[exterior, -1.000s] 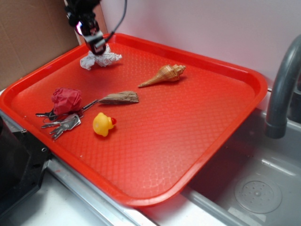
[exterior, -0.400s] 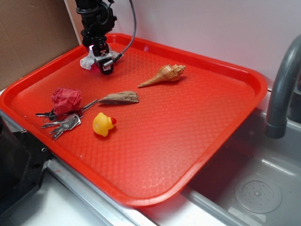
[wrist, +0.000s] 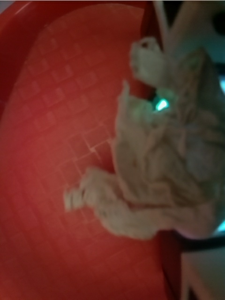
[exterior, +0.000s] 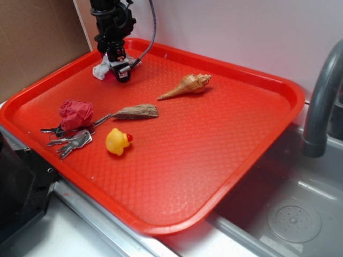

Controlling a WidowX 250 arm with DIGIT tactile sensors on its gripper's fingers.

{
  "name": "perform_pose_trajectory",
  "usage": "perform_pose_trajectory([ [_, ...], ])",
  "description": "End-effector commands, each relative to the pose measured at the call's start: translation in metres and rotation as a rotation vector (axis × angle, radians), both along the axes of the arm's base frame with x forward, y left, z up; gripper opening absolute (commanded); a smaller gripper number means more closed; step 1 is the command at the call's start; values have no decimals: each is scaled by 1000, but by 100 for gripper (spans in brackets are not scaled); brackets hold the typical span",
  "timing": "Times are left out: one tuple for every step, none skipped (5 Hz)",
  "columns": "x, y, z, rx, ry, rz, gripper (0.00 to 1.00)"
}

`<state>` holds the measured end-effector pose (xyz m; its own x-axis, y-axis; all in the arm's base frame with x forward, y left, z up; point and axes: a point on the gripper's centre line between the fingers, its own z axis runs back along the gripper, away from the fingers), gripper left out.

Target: Grab the white paper.

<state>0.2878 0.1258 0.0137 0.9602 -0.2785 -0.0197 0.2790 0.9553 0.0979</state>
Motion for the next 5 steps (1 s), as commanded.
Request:
perform_pose_trajectory([
  [-2,-5,14,31,-45,21,0],
  [-16,-20,62,-12,-77,62,0],
  [-40,-53,113,-124,-126,167,0],
  [-46,-75,165,-170,-109,273,0],
  [-39,-97,215,-143,-53,384,0],
])
